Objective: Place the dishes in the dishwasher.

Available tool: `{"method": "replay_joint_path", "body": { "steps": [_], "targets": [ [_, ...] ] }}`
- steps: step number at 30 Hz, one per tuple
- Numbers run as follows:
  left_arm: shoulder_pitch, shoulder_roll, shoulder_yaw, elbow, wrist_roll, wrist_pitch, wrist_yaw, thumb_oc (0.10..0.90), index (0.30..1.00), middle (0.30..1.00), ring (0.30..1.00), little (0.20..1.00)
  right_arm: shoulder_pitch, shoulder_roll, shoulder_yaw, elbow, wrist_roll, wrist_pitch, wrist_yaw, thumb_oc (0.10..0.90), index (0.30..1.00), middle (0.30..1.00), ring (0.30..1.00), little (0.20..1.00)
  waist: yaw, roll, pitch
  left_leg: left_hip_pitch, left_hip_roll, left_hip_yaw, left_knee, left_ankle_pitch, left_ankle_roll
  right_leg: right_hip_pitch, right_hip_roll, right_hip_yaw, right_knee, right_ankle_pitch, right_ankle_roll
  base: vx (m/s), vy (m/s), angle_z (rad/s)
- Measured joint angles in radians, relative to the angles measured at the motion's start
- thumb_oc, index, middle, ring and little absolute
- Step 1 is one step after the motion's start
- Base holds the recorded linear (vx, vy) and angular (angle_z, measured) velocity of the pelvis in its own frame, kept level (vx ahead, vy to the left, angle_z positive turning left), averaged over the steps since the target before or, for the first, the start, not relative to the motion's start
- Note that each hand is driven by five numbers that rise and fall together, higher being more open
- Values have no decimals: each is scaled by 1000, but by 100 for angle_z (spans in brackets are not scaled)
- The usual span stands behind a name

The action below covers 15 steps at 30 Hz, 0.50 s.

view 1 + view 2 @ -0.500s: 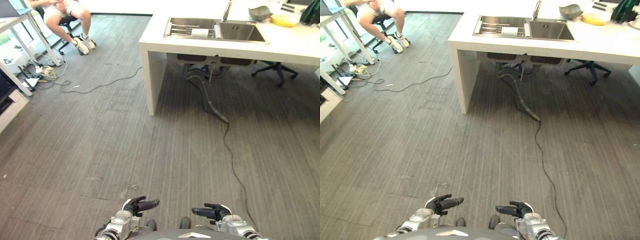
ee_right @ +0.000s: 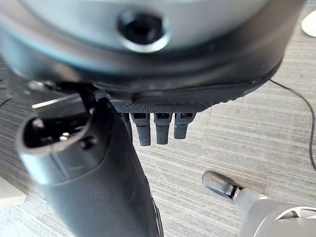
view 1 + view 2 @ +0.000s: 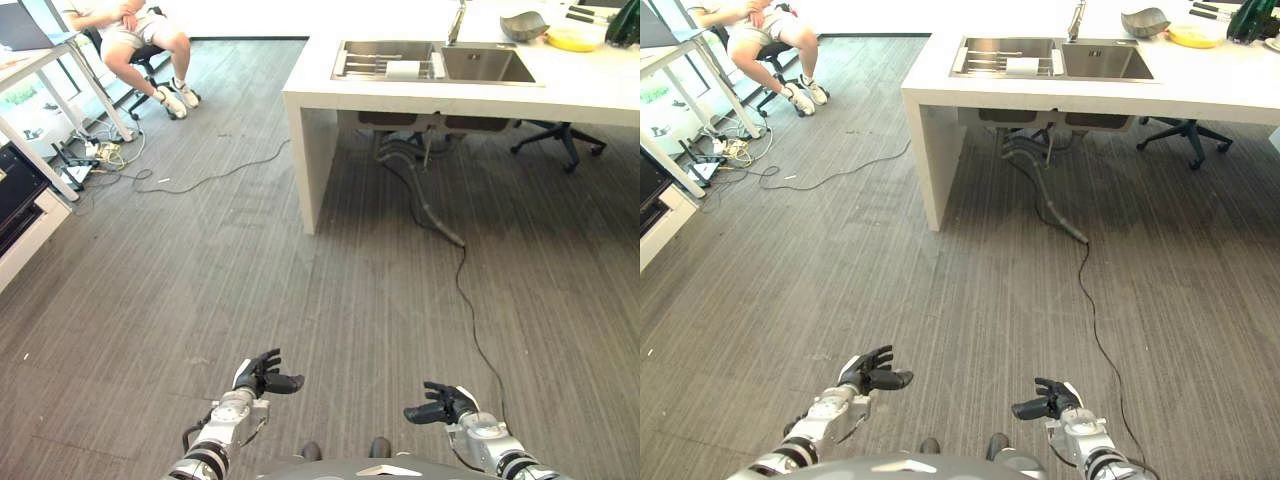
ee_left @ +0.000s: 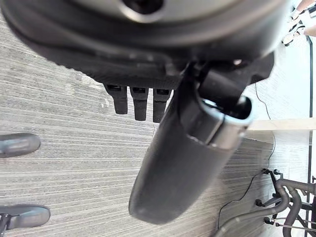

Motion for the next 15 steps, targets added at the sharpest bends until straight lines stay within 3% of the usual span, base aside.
{"method": "replay_joint_path", "body": {
  "steps": [5,9,15],
  "targets": [
    [0,-1,-6,3,22,7,17,800,900,900,900,900,-1,-3,2,-26,-1,7,4,800,900,900,900,900,0,3,5,13,0,2,0,2,1,13,0,0,0,3,-4,30,40,0],
    [-68,-8,-48,184,150,30,20,800,900,900,900,900,-27,1,33,13,-52,10,28,800,900,900,900,900,-5,-2,7,13,-1,8,0,2,1,10,1,10,1,1,0,3,10,-7],
    [-52,-16,-46,195,158,26,17,800,900,900,900,900,-12,4,33,33,-64,18,37,800,900,900,900,900,-4,-11,3,13,0,15,0,1,1,8,0,13,4,5,-2,9,30,-2]
  ]
}}
